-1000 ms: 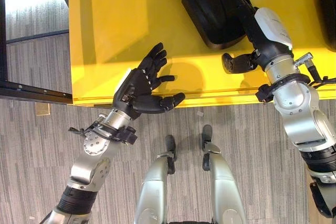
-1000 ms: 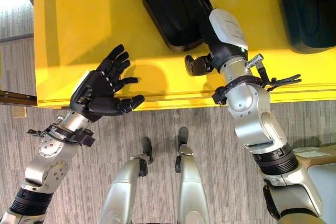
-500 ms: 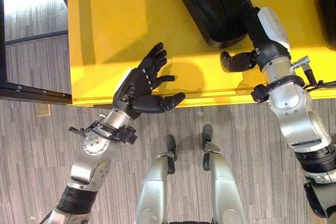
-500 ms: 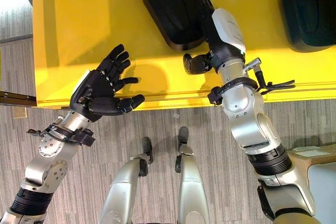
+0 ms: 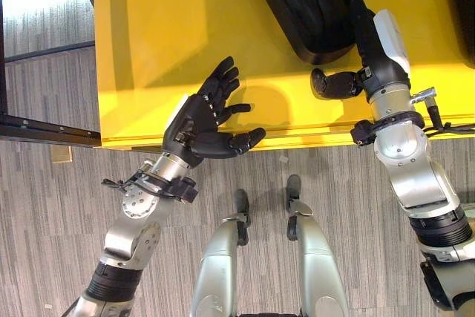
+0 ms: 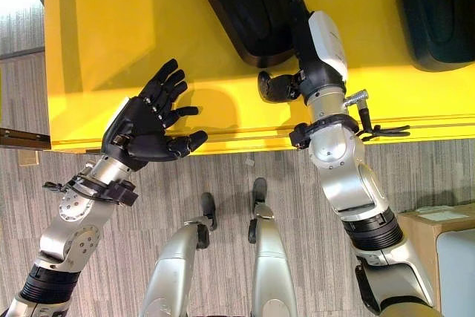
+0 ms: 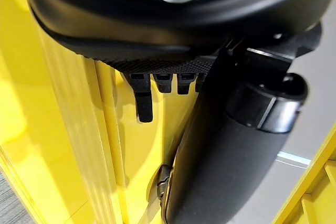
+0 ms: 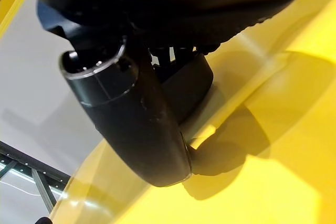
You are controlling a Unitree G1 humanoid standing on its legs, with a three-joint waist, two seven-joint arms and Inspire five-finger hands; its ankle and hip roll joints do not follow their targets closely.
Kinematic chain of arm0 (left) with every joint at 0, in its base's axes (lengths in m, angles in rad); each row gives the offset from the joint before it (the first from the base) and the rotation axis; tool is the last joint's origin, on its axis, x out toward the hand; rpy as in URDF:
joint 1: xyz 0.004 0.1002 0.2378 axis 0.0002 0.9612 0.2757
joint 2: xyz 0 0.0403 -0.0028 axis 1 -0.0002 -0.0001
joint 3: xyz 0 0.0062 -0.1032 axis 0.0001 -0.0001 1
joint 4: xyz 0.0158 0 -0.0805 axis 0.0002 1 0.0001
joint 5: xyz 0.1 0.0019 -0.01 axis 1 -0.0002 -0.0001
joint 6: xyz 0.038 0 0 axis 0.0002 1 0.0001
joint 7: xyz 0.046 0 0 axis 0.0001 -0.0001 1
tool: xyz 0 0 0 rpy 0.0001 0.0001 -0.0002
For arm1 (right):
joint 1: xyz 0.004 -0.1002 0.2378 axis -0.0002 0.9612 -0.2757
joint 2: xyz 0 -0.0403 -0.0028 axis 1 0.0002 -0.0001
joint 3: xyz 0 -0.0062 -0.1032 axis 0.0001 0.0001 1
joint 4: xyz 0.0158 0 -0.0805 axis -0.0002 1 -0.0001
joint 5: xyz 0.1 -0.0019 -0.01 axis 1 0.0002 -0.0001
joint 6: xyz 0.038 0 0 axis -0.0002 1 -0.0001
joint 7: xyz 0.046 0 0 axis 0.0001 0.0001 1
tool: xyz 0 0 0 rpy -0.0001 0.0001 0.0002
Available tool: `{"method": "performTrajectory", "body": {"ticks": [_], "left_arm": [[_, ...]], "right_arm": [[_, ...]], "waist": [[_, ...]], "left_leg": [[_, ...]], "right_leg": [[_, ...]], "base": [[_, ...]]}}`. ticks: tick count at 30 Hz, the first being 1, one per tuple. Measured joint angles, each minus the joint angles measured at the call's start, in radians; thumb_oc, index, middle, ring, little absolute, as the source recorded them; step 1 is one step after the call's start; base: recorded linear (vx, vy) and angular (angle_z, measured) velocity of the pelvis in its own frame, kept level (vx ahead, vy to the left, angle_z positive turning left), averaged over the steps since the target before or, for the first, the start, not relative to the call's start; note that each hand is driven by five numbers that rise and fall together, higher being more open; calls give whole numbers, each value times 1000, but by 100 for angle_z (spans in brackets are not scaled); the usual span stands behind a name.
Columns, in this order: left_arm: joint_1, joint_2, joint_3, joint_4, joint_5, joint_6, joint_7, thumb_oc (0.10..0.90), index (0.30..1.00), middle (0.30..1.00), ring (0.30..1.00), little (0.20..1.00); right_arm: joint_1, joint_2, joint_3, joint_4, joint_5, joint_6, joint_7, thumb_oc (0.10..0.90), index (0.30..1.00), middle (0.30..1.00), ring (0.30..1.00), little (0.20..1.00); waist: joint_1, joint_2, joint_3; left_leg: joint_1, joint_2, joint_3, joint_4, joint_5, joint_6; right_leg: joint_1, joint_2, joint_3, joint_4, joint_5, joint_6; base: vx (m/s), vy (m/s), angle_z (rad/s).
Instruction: Move parts from the plastic box to the shelf.
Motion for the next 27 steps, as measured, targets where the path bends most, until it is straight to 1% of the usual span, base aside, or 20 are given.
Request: {"method": "performTrajectory", "body": {"ticks": [9, 20, 27], "left_arm": [[-3, 0, -1, 0, 1, 2, 6, 900, 1000, 1000, 1000, 1000], [-8, -1, -1, -1, 5, 4, 6, 900, 1000, 1000, 1000, 1000], [-9, -1, -2, -13, 6, 24, 7, 900, 1000, 1000, 1000, 1000]], "right_arm": [[14, 21, 0, 0, 9, -2, -21, 900, 1000, 1000, 1000, 1000], [14, 22, 1, 2, 30, -1, -43, 900, 1000, 1000, 1000, 1000], [16, 34, 0, 2, 53, -2, -65, 900, 1000, 1000, 1000, 1000]], "waist": [[0, 0, 0], [0, 0, 0], [0, 0, 0]], "left_leg": [[-1, 0, 0, 3, 0, 0], [-4, 0, -1, 7, 0, 0], [-5, 0, -2, 8, -1, 0]], "right_leg": [[0, 0, 0, 1, 0, 0], [0, 0, 0, 0, 0, 0], [0, 0, 0, 0, 0, 1]], "base": [[0, 0, 0], [0, 0, 0], [0, 0, 0]]}}
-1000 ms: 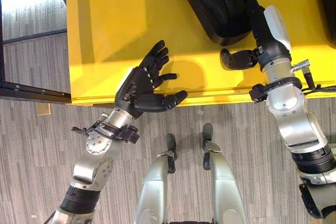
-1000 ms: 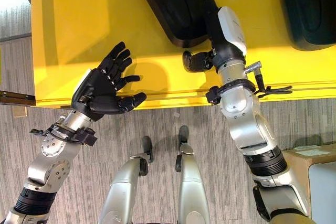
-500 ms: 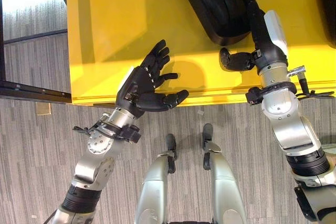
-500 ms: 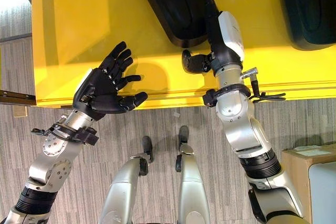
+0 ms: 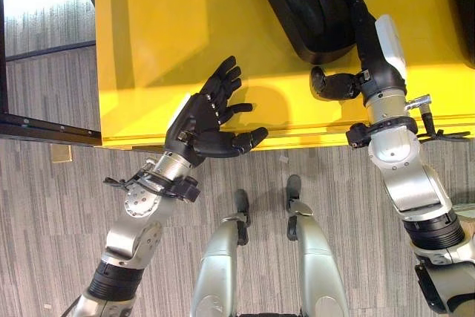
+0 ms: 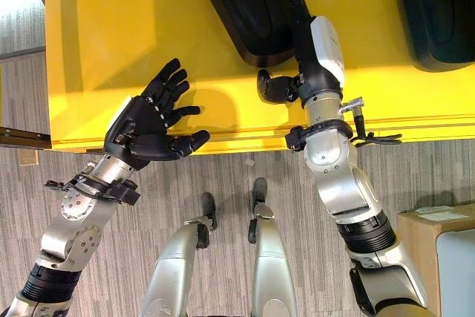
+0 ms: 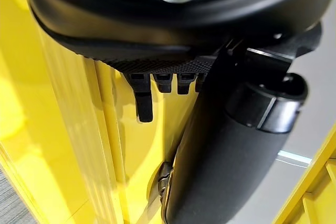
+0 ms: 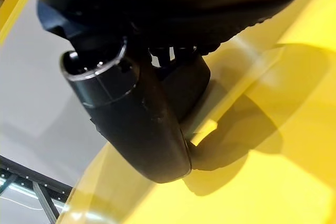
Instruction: Move parts from the plastic box to the shelf.
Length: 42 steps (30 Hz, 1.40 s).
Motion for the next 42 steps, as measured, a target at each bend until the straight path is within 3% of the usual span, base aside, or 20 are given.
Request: {"method": "performTrajectory", "body": {"ticks": [24, 42], "left_arm": [[-11, -2, -17, -15, 0, 2, 2, 900, 1000, 1000, 1000, 1000], [-18, -32, -19, -17, 1, 19, 15, 900, 1000, 1000, 1000, 1000]], "right_arm": [[0, 95, 11, 0, 94, -42, -78, 900, 1000, 1000, 1000, 1000], [27, 103, 37, 4, 96, -41, -89, 900, 1000, 1000, 1000, 1000]], "waist": [[4, 0, 0], [3, 0, 0]], "left_leg": [[-15, -1, -1, 6, -1, 1], [-18, -1, -1, 18, -5, 2]], "right_leg": [[-15, 0, 1, 8, 0, 1], [-16, 0, 2, 12, -1, 2]], "base": [[0, 0, 0], [0, 0, 0]]}}
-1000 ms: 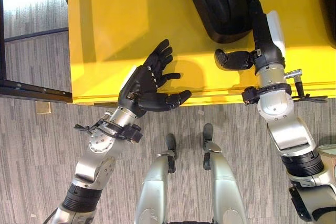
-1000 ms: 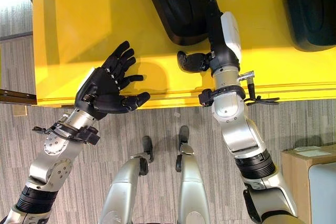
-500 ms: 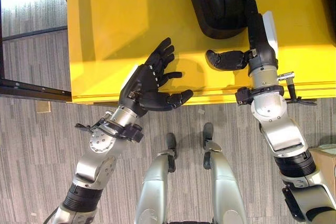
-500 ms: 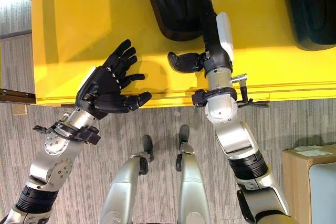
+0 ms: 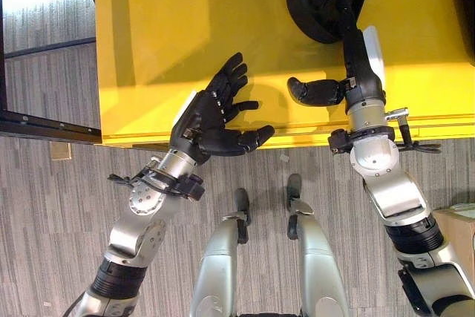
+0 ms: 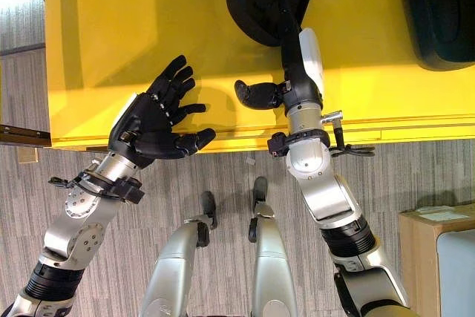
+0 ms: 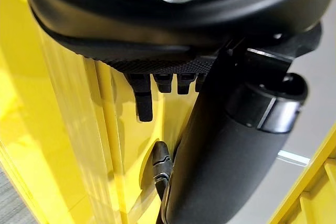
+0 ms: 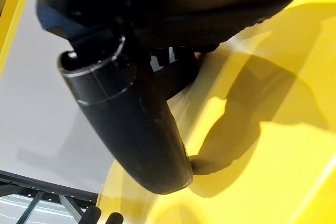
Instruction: Move parts from the plastic box to the shelf.
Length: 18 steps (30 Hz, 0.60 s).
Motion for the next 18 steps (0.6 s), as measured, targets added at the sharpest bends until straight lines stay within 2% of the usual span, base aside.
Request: {"method": "performTrajectory", "body": {"ticks": [8, 15, 18], "left_arm": [[0, -2, -2, -1, 0, 0, 0, 900, 1000, 1000, 1000, 1000], [0, -2, -2, -1, 0, 0, 0, 900, 1000, 1000, 1000, 1000], [0, -2, 3, -1, 0, 0, 0, 900, 1000, 1000, 1000, 1000]], "right_arm": [[1, -1, 1, 0, -7, 1, 3, 900, 1000, 1000, 1000, 1000], [4, -3, 5, -5, -91, 18, 41, 900, 1000, 1000, 1000, 1000], [12, -24, 3, -28, -166, 35, 107, 900, 1000, 1000, 1000, 1000]], "waist": [[-1, 0, 0], [-1, 0, 0], [-1, 0, 0]], "left_leg": [[0, 0, 0, 0, -1, 0], [-1, 0, 0, 1, -1, 0], [-1, 0, 0, 2, -1, 1]], "right_leg": [[0, 0, 0, 0, 0, 0], [0, 0, 0, 0, 0, 0], [0, 1, 0, 0, 0, 1]], "base": [[0, 0, 0], [0, 0, 0], [0, 0, 0]]}}
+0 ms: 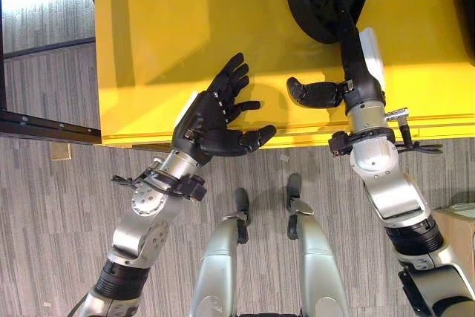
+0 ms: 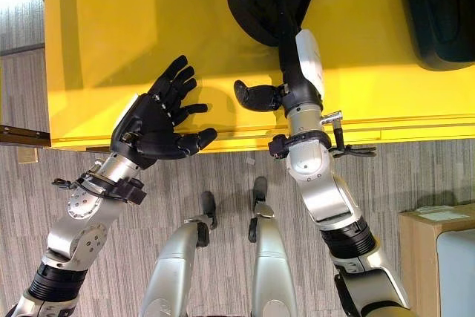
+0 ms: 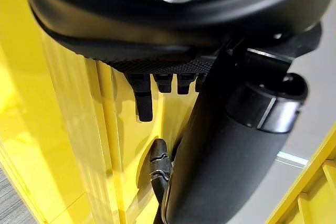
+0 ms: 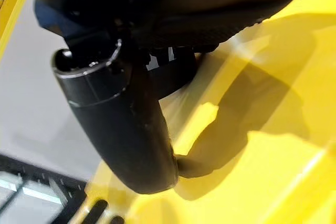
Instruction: Move parts from the plastic box to the shelf.
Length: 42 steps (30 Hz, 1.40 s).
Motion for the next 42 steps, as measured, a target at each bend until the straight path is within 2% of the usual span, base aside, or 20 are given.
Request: {"method": "performTrajectory", "body": {"ticks": [7, 10, 11, 19, 21, 28, 36, 42], "left_arm": [[8, 0, -1, -5, -2, 2, -13, 900, 1000, 1000, 1000, 1000], [16, 0, 0, -11, -3, 1, -22, 900, 1000, 1000, 1000, 1000], [25, 2, 2, -21, -3, 1, -24, 900, 1000, 1000, 1000, 1000], [57, 9, 9, -42, -8, -5, -35, 900, 1000, 1000, 1000, 1000], [77, 46, 25, -52, -8, -13, -44, 900, 1000, 1000, 1000, 1000], [88, 50, 36, -53, -9, -23, -45, 900, 1000, 1000, 1000, 1000], [108, 55, 39, -59, -10, -29, -45, 900, 1000, 1000, 1000, 1000], [109, 57, 39, -59, -11, -29, -44, 900, 1000, 1000, 1000, 1000]], "right_arm": [[35, -107, 9, -67, -179, -3, 225, 900, 1000, 1000, 1000, 1000], [57, -131, 6, -92, -215, -8, 265, 900, 1000, 1000, 1000, 1000], [83, -163, 3, -104, -233, -31, 288, 900, 1000, 1000, 1000, 1000], [159, -206, -38, -137, -283, -64, 336, 900, 1000, 1000, 1000, 1000], [169, -219, -40, -138, -289, -66, 340, 900, 1000, 1000, 1000, 1000], [219, -255, -82, -159, -289, -68, 339, 900, 1000, 1000, 1000, 1000], [243, -257, -93, -164, -293, -78, 327, 900, 1000, 1000, 1000, 1000], [236, -263, -92, -157, -396, -126, 336, 900, 1000, 1000, 1000, 1000]], "waist": [[1, -2, -1], [0, -4, -1], [-1, -7, -1], [-14, -42, -2], [-29, -55, -2], [-30, -59, -2], [-31, -59, -2], [-30, -59, -2]], "left_leg": [[-9, 1, -6, 16, -7, 8], [-10, 0, -4, 18, -9, 13], [-10, 0, -3, 22, -12, 18], [-10, 0, -2, 38, -28, 26], [-9, 1, -2, 42, -33, 26], [-8, 3, 4, 51, -42, 32], [2, 2, 14, 51, -49, 35], [2, 2, 16, 50, -49, 35]], "right_leg": [[2, 2, -5, 0, 1, 10], [3, 0, -4, 1, 0, 12], [4, 0, -3, 2, 0, 13], [9, -1, -1, 8, -5, 18], [12, -1, 0, 5, -9, 24], [18, 0, 5, -2, -8, 25], [22, 0, 17, 2, -7, 25], [21, -1, 18, 2, -8, 26]], "base": [[9, -5, 1], [0, 0, 0], [0, 0, 0], [0, 0, 0], [0, 0, 0], [0, 1, -2], [1, 5, -2], [0, 0, 0]]}}
